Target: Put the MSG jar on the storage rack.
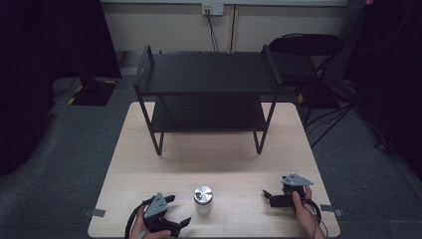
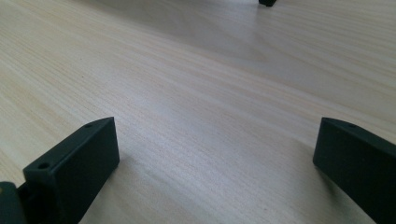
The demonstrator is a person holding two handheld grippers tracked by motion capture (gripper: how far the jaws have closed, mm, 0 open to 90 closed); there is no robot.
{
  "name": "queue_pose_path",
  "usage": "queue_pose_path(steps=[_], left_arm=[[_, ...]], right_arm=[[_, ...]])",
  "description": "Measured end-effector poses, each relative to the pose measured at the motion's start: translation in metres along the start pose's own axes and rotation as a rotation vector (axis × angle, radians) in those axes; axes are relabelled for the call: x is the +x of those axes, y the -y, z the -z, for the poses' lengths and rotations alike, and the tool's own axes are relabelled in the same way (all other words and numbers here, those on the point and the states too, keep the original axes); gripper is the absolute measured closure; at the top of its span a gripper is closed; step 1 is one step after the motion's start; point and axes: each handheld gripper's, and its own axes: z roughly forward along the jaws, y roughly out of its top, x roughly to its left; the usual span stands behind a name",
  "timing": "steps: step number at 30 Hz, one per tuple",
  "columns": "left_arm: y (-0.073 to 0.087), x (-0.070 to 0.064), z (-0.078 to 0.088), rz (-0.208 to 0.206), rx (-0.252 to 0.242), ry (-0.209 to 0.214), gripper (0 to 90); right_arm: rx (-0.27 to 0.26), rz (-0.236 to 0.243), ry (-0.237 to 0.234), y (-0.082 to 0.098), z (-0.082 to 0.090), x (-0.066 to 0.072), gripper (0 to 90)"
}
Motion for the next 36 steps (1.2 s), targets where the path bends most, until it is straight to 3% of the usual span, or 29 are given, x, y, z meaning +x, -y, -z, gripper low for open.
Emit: queue_pose_path(steps=[21, 36], left_arm=[[-0.008, -0.004, -0.018, 0.006, -0.031, 0.008, 1.1], [-0.023, -0.005, -0.050, -0.052, 0.003, 0.062, 1.7]], right_arm=[[0.003, 0.000, 0.000, -0.001, 0.000, 0.000, 0.0], [0.003, 0.000, 0.000, -0.001, 0.000, 0.000, 0.0]])
